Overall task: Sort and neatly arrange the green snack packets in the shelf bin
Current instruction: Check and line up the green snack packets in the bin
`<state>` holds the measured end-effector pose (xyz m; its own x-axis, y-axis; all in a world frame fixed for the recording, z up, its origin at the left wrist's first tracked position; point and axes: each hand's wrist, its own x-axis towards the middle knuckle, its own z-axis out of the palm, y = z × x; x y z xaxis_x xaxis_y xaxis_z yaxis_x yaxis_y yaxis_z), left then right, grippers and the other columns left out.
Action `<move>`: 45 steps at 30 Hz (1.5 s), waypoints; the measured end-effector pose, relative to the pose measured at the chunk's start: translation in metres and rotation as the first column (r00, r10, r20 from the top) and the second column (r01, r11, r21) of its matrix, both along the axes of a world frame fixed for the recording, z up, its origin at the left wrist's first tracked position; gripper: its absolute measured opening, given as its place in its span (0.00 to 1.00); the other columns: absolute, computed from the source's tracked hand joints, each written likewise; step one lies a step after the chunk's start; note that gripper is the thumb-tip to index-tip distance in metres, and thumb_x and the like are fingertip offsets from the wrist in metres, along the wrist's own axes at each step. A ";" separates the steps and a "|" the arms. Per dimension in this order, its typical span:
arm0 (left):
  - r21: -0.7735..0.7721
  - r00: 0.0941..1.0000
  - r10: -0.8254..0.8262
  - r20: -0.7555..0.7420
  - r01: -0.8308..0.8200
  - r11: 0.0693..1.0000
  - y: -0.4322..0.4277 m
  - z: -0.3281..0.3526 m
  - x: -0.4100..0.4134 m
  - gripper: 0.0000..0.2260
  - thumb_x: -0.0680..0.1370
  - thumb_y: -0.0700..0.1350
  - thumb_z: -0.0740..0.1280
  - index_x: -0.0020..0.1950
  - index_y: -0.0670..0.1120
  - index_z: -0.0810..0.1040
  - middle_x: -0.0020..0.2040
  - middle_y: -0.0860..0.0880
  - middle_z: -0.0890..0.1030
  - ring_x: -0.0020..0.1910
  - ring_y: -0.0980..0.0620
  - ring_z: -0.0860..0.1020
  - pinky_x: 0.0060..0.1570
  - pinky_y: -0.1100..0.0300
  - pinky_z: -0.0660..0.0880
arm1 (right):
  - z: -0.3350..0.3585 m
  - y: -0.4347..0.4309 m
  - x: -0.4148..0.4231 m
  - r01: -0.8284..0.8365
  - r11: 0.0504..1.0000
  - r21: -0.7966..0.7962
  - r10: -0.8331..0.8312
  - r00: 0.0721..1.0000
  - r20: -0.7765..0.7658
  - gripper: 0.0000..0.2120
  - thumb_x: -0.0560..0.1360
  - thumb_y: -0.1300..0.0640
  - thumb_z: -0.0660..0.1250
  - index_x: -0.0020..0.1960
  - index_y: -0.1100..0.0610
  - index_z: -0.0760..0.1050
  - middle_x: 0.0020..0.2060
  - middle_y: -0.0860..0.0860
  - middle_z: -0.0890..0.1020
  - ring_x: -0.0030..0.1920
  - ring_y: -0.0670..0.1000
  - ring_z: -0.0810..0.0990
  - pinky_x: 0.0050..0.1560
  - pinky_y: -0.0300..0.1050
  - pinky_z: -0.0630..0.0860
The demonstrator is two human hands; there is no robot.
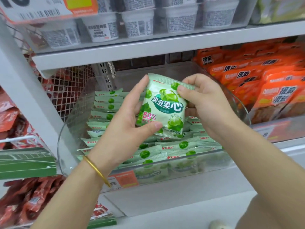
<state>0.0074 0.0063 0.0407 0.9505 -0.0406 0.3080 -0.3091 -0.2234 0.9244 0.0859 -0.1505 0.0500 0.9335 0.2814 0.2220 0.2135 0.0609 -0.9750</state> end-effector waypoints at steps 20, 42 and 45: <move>0.622 0.824 0.372 0.427 -0.566 0.540 -0.009 -0.005 -0.004 0.37 0.66 0.68 0.61 0.70 0.47 0.68 0.64 0.49 0.66 0.65 0.49 0.61 0.66 0.56 0.59 | 0.003 0.003 -0.009 -0.059 0.974 0.220 0.096 0.982 -0.165 0.09 0.79 0.67 0.58 0.57 0.58 0.68 0.37 0.55 0.79 0.30 0.51 0.82 0.28 0.42 0.78; -0.004 0.981 0.190 0.040 -0.190 0.982 0.003 0.010 -0.013 0.21 0.67 0.44 0.72 0.59 0.55 0.74 0.51 0.58 0.81 0.47 0.57 0.81 0.45 0.59 0.80 | -0.004 0.001 -0.004 -0.173 0.984 0.036 0.155 0.944 0.291 0.16 0.74 0.66 0.67 0.55 0.49 0.79 0.54 0.46 0.81 0.55 0.43 0.79 0.49 0.37 0.75; -0.003 0.982 0.175 0.076 -0.175 0.985 0.005 0.008 -0.013 0.22 0.67 0.43 0.72 0.58 0.58 0.73 0.53 0.61 0.79 0.50 0.59 0.80 0.48 0.60 0.78 | -0.006 0.002 -0.004 -0.196 0.978 0.076 0.172 0.954 0.247 0.14 0.74 0.66 0.67 0.53 0.49 0.80 0.55 0.49 0.81 0.55 0.46 0.79 0.46 0.38 0.76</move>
